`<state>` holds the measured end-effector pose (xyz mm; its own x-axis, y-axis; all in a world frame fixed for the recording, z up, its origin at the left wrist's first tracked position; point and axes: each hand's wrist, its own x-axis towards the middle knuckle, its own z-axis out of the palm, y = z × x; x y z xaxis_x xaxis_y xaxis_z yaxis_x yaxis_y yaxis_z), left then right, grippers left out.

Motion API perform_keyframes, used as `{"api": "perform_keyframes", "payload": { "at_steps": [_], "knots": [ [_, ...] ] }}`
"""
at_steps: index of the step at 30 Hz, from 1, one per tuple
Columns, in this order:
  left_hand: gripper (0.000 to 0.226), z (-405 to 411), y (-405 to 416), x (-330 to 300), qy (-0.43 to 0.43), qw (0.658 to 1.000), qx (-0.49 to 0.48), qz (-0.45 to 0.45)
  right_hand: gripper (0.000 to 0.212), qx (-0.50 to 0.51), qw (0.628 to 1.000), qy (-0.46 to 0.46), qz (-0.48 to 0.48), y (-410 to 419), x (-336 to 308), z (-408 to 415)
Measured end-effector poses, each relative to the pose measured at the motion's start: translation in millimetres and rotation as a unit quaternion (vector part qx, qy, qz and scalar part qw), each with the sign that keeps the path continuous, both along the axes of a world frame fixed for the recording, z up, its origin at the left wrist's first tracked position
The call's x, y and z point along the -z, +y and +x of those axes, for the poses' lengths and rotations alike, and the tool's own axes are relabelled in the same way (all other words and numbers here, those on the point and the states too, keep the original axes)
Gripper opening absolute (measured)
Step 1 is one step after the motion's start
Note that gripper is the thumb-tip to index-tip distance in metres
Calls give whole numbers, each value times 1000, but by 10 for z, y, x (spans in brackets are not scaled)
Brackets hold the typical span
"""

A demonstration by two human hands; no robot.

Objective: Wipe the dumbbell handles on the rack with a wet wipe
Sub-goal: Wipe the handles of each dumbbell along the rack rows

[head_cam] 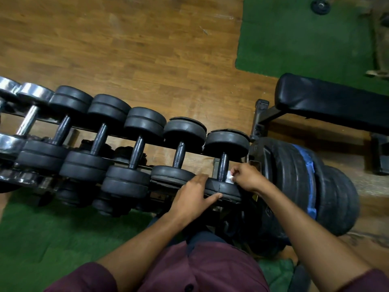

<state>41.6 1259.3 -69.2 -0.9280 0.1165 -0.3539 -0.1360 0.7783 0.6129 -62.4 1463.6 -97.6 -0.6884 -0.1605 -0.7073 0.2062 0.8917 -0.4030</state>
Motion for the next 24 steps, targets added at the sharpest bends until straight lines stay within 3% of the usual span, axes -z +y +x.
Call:
{"api": "perform_keyframes", "payload": {
  "at_steps": [5, 8, 11, 14, 17, 20, 24],
  "knots": [
    [61, -2, 8, -14, 4, 1000, -1, 2, 24, 194, 955, -172, -146, -36, 258, -29],
    [60, 0, 5, -17, 8, 1000, -1, 7, 39, 280, 916, -205, -200, -73, 219, -82],
    [62, 8, 5, -29, 7, 1000, -1, 2, 43, 406, 862, -177, -247, -176, 168, -125],
    [63, 6, 5, -25, 9, 1000, 1, -4, 32, 474, 847, -77, -230, -266, 181, -170],
    [65, 6, -2, -15, 7, 1000, -2, -6, 20, 418, 895, 39, -148, -274, 139, -144],
    [67, 9, 9, -7, 6, 1000, 0, -12, 15, 267, 941, 193, -83, -278, -39, -42],
    [68, 1, 15, -16, 3, 1000, 2, -15, 32, 1, 940, 341, -32, -291, -11, -9]
  ]
}}
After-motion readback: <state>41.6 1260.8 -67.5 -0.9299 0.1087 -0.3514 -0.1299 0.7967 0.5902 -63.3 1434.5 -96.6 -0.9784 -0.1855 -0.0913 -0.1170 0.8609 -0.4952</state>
